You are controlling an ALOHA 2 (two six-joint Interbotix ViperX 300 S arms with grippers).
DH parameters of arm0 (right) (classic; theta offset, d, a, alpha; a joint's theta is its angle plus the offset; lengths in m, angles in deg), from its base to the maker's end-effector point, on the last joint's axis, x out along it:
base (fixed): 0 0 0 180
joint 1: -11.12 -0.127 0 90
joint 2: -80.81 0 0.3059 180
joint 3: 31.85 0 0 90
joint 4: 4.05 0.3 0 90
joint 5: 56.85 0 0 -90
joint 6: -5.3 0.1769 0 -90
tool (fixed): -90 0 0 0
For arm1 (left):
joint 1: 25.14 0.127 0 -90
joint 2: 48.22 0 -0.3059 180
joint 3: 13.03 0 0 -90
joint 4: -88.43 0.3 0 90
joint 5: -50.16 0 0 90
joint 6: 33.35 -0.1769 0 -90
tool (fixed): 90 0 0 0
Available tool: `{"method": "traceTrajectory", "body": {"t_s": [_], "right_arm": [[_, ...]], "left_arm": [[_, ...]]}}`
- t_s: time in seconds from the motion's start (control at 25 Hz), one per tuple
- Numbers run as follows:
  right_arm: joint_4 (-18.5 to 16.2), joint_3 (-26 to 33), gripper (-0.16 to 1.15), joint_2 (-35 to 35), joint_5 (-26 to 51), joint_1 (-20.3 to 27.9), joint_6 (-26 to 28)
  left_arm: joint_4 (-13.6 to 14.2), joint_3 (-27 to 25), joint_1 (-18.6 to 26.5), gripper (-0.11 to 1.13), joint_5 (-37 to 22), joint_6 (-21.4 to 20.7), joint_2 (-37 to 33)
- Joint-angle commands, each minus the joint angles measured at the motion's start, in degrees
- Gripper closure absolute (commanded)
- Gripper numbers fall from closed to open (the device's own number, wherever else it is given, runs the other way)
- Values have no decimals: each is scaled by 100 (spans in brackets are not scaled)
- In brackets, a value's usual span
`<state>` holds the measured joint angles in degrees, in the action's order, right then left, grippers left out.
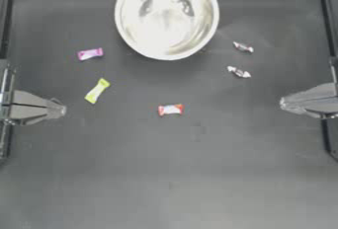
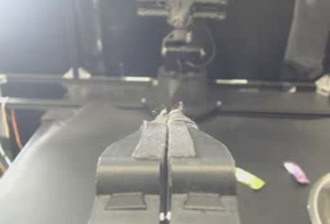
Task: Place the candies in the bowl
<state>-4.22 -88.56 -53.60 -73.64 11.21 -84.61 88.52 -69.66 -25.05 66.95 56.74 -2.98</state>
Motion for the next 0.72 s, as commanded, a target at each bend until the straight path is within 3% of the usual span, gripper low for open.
{"method": "traceTrajectory", "body": {"t_s": [0.04,0.16,0.36,0.44,0.52,0.64,0.68,0.72], "right_arm": [[26,-88,104,26,-70,-9,53],[70,-220,93,-70,-62,-9,62],[26,-264,84,-308,70,-26,26],[-26,-255,73,-352,79,-26,0],[-176,-255,45,-360,79,-26,0],[-316,-229,1,-360,79,-26,35],[-316,-220,-9,-360,79,-26,35],[-334,-211,-10,-352,79,-26,35]], "left_arm": [[9,-88,18,105,0,-123,-70],[0,-79,18,93,-123,-141,-167],[35,79,18,93,-686,-158,-158],[26,88,18,86,-721,-158,-158],[26,97,18,66,-773,-158,-158],[18,123,26,20,-905,-149,-132],[9,149,44,4,-958,-149,-114],[9,176,79,-5,-1028,-149,-97]]}}
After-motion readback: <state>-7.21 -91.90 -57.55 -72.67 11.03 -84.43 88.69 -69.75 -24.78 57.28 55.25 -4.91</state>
